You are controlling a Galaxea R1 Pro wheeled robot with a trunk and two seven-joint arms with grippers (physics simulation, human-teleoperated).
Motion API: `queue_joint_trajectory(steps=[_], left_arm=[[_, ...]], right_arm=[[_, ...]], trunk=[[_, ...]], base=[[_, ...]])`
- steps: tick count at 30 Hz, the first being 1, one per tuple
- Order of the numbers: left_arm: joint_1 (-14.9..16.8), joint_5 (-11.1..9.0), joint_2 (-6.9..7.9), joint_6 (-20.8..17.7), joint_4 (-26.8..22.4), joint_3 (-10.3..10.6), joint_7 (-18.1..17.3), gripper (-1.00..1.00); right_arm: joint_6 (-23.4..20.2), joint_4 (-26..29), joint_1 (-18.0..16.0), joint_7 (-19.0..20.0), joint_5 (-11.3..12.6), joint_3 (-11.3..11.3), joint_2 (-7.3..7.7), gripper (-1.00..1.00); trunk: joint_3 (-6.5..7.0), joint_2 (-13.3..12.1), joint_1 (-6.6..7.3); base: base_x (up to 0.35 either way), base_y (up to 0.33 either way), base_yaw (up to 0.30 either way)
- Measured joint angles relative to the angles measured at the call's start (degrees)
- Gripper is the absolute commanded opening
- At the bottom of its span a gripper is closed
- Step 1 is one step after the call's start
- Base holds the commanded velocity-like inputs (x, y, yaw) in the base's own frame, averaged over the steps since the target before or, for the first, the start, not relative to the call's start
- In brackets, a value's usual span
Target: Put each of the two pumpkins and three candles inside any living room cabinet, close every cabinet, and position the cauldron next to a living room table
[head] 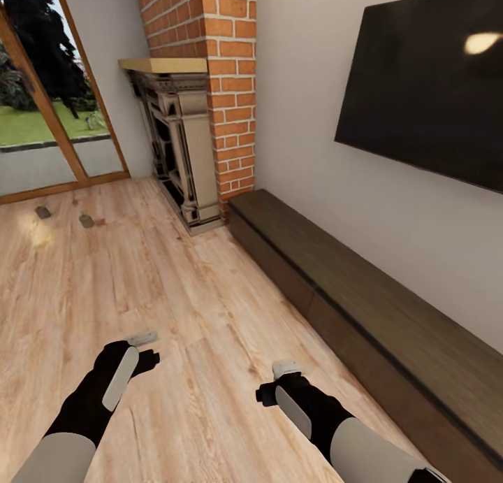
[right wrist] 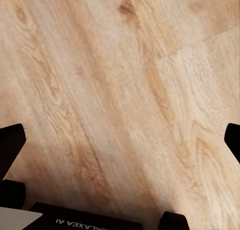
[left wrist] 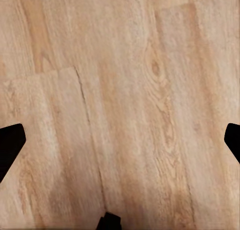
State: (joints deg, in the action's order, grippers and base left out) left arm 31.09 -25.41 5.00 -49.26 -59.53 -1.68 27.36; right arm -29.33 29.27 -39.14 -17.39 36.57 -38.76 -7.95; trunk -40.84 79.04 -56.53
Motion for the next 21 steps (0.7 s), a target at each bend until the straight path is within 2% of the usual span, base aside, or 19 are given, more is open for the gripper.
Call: queue_joint_trajectory(steps=[21], left_arm=[[0.0, -0.01, 0.04, 0.02, 0.0, 0.0, 0.0, 1.0]], right_arm=[[0.17, 0.0, 0.0, -0.01, 0.0, -0.83, 0.0, 1.0]], trunk=[[-0.56, 0.0, 0.0]], base=[[0.0, 0.0, 0.285]])
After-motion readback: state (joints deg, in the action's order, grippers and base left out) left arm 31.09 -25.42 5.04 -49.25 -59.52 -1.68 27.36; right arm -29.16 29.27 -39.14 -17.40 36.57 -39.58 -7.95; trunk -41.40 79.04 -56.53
